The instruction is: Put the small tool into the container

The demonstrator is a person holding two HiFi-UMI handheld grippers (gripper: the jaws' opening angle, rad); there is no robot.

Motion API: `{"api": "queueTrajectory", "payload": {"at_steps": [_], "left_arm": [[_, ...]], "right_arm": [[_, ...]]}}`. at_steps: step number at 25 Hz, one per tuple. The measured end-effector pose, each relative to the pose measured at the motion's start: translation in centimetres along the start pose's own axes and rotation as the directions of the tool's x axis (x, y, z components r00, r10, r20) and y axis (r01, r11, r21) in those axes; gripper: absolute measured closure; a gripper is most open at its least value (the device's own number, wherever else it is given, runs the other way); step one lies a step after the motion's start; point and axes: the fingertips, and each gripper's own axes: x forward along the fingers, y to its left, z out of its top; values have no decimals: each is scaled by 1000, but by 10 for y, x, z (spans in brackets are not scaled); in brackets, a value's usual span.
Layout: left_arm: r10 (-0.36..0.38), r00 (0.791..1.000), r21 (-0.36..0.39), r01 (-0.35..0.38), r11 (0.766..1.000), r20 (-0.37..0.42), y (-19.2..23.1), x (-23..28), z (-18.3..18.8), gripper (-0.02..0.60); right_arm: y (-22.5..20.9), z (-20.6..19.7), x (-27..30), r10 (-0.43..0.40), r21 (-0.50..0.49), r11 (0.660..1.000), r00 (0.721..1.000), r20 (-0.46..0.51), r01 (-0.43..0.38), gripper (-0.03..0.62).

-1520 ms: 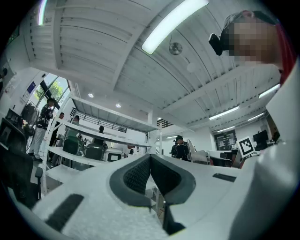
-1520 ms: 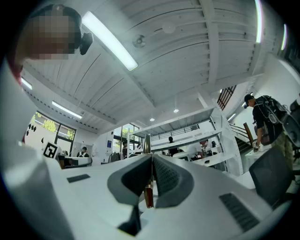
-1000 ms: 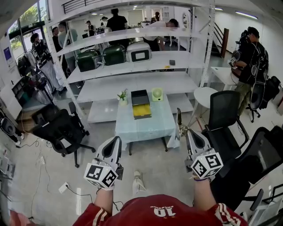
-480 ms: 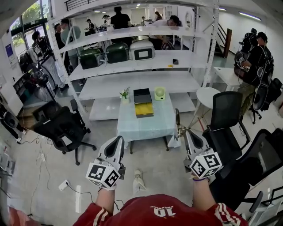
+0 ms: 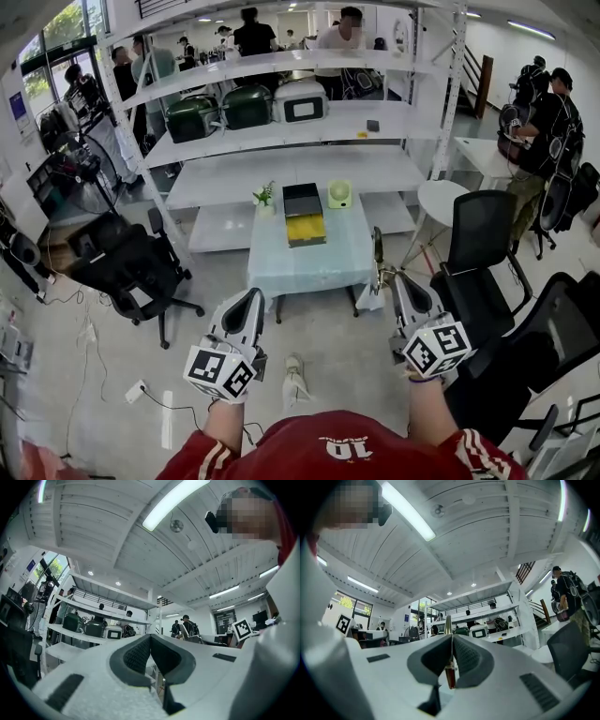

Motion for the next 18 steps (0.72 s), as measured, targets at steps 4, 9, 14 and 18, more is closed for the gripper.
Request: {"api": "queueTrajectory", "payload": {"at_steps": [4,9,14,18], "left_arm": [[5,1000,-7,-5,1000,-3,5,6,-2,583],[2,1000,-9,-2,1000,-2,8,16,1,583],[-7,1000,-16,7,1000,-16,12,26,-8,583],[-19,1000,-18,18,1000,-22,10,34,-12,583]], "right_arm": [[-3,1,6,0,-2,1000,1000,2,0,579],[-9,3,13,1,11,1000,1000,6,-1,579],[-15,-2,18,2,19,1000,1000,-2,-2,579],[-22,-3,18,-9,26,1000,1000,-4,9,579]]}}
